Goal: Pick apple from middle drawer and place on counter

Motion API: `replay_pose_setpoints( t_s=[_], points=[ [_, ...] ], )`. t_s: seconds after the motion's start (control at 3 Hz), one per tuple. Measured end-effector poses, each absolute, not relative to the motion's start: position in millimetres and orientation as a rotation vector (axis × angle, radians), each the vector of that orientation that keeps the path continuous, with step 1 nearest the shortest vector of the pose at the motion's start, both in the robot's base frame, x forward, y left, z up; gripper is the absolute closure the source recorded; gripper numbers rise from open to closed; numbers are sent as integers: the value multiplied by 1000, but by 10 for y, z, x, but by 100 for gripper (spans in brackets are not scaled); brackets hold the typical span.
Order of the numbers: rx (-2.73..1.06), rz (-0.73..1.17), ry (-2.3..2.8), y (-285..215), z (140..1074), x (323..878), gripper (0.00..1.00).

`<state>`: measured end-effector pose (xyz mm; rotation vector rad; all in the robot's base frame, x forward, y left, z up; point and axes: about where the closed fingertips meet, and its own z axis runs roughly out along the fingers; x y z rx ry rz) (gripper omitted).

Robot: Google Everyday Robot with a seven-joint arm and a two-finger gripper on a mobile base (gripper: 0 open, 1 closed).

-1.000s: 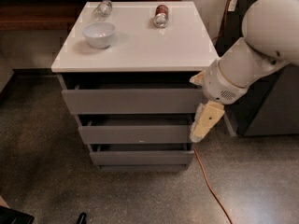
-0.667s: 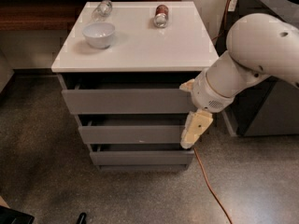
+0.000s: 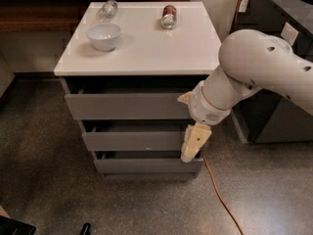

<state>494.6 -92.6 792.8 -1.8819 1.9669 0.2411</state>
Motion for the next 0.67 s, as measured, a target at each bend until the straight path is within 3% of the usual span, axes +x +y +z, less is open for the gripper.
replay_pose_setpoints(
  t_s=[0.67],
  points=[
    [-1919,285,1967,-713,7391,5058,0]
  ],
)
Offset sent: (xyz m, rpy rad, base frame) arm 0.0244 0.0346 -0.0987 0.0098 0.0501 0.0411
